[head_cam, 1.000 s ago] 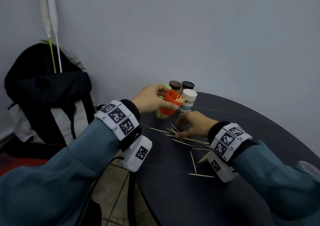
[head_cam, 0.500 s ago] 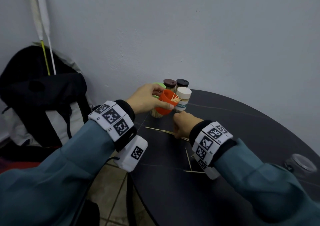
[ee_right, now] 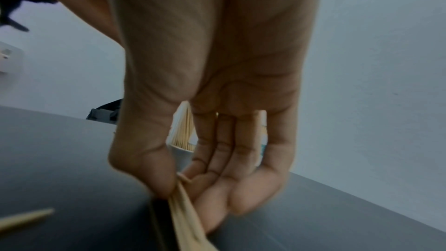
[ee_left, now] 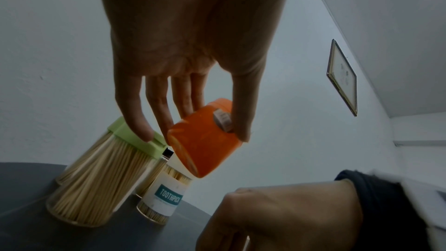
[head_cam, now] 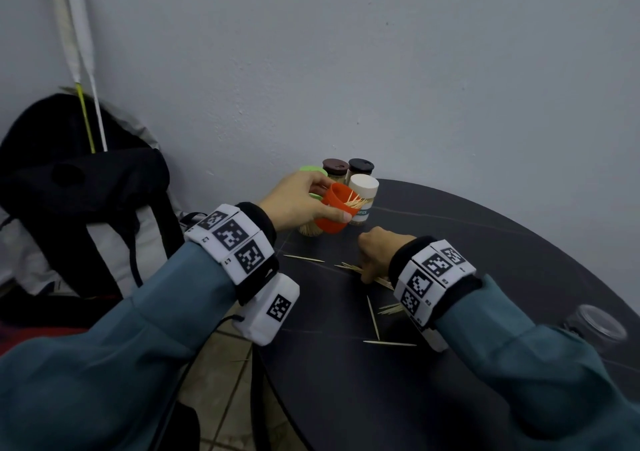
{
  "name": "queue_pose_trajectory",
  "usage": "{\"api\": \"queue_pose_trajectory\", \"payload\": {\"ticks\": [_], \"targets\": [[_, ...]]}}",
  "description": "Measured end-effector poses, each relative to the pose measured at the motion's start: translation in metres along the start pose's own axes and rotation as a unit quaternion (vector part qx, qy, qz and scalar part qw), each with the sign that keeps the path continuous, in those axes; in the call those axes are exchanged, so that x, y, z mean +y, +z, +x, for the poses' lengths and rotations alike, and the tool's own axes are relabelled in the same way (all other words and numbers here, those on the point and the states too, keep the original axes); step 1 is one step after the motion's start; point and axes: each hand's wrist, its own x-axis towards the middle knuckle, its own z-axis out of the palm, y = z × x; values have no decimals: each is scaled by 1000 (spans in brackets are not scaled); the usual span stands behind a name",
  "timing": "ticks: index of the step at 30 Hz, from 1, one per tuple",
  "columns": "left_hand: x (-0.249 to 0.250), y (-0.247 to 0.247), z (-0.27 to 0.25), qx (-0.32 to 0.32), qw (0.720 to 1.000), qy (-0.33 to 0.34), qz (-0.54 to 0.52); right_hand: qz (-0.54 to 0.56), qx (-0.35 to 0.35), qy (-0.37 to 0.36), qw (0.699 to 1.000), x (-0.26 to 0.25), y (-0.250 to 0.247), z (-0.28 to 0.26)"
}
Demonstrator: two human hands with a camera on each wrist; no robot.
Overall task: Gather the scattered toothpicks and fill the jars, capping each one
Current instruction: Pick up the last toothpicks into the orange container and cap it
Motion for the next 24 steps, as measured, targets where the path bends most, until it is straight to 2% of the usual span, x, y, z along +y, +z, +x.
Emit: {"api": "queue_pose_trajectory", "payload": {"ticks": [14, 24], "targets": [[-2, 8, 8, -8, 1000, 11, 11, 37, 22, -5, 999, 31, 12, 1], [0, 18, 16, -24, 999, 20, 10, 176, 91, -38, 979, 64, -5, -19]]}}
